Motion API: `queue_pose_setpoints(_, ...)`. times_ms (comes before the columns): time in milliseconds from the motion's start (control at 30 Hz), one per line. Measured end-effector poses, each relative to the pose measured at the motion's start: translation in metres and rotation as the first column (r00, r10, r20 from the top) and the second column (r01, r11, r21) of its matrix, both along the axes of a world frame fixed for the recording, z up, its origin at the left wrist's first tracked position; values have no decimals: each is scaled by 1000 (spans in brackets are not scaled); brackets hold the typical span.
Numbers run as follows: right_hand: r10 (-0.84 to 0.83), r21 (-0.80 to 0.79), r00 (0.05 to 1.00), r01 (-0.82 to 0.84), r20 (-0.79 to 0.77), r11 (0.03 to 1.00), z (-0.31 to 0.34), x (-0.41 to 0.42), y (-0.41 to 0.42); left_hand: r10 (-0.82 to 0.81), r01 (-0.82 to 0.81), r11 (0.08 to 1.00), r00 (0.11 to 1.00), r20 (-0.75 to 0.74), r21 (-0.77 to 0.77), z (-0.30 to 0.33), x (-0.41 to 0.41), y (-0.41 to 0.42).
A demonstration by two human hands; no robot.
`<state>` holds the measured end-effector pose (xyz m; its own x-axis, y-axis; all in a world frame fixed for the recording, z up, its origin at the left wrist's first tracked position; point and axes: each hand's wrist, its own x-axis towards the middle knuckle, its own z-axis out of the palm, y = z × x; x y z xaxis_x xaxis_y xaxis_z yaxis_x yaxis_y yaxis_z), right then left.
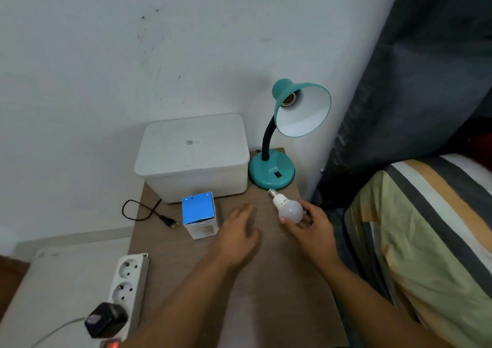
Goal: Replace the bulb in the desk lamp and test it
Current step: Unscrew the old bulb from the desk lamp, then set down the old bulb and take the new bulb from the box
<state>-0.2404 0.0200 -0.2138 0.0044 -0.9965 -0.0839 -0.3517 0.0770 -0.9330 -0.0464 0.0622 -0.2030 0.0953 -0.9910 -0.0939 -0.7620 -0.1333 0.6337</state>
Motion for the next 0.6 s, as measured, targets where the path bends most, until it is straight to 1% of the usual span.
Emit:
queue_pose_setpoints(67,20,21,1000,-20,-15,1000,-4,7,-5,-6,6,1000,1000,13,13,-8,1,-1)
queue_pose_setpoints(200,55,33,996,-53,-67,998,-12,19,-16,-29,23,998,995,96,61,-21,4,-12)
queue_pose_setpoints(367,83,24,994,-82,-64,996,-22,29,-33,-38,16,994,976,216,106,-38,1,-26)
queue_pose_setpoints(500,107,-7,991,-108,-74,994,-28,31,-42,-33,10,997,950,309,74,-48,-3,-29)
queue_pose_setpoints(600,114,-23,991,-115,-64,993,-32,31,-44,-33,20,999,952,304,46,-52,-4,-28)
